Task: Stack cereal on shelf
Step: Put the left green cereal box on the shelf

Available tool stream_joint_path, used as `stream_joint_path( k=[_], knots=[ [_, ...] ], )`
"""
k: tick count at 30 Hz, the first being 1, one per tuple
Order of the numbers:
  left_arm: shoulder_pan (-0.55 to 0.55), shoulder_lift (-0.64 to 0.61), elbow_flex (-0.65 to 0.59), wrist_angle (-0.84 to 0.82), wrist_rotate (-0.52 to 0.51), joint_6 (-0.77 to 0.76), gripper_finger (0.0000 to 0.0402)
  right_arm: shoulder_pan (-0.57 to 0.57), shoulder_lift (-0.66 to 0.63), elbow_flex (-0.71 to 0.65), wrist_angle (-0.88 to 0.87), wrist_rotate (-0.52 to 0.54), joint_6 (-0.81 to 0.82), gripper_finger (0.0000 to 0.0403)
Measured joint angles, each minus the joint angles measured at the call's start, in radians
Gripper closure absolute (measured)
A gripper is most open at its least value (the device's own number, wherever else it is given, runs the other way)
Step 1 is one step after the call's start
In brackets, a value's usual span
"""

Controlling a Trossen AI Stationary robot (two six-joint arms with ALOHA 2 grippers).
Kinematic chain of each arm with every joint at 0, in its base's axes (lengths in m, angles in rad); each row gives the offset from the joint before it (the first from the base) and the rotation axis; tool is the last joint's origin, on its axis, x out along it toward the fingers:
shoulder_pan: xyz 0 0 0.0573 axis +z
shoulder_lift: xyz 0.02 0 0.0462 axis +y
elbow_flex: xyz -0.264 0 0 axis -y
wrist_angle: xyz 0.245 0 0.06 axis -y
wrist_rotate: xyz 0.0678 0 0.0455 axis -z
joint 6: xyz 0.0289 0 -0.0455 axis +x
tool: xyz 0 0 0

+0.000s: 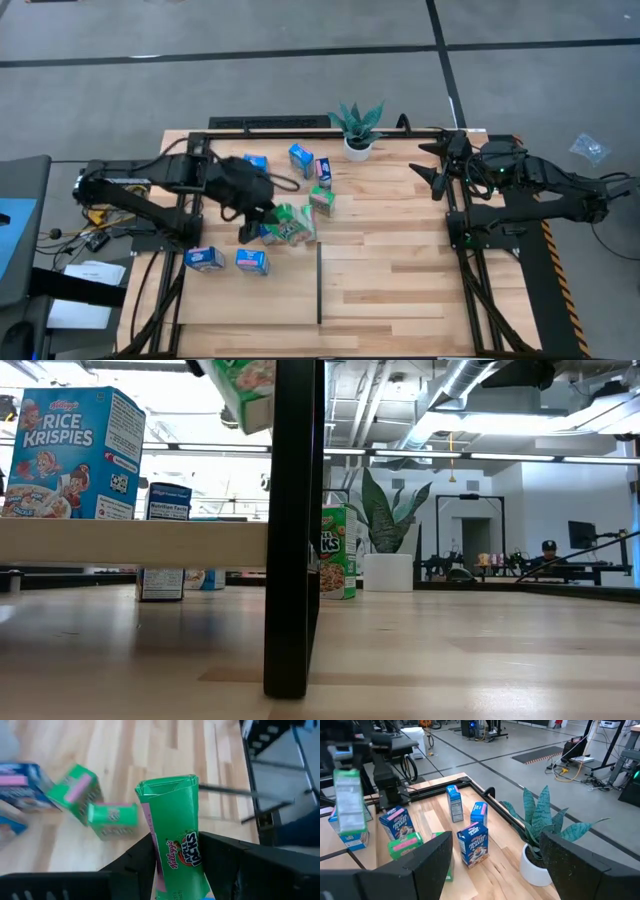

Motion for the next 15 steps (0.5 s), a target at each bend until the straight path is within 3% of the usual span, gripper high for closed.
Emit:
stream_joint_path(
  k=[8,15],
  knots=[
    [-0.112,0.069,0.000,-0.027,-0.013,-0.056,0.0276,0.000,0.001,0.000,0.000,0.000,0.002,0.0081],
    [-0.161,0.172,0.016,-0.055,-0.028,0.029,0.0276,0.000,0.001,0.000,0.000,0.000,-0.001,0.0081]
  ],
)
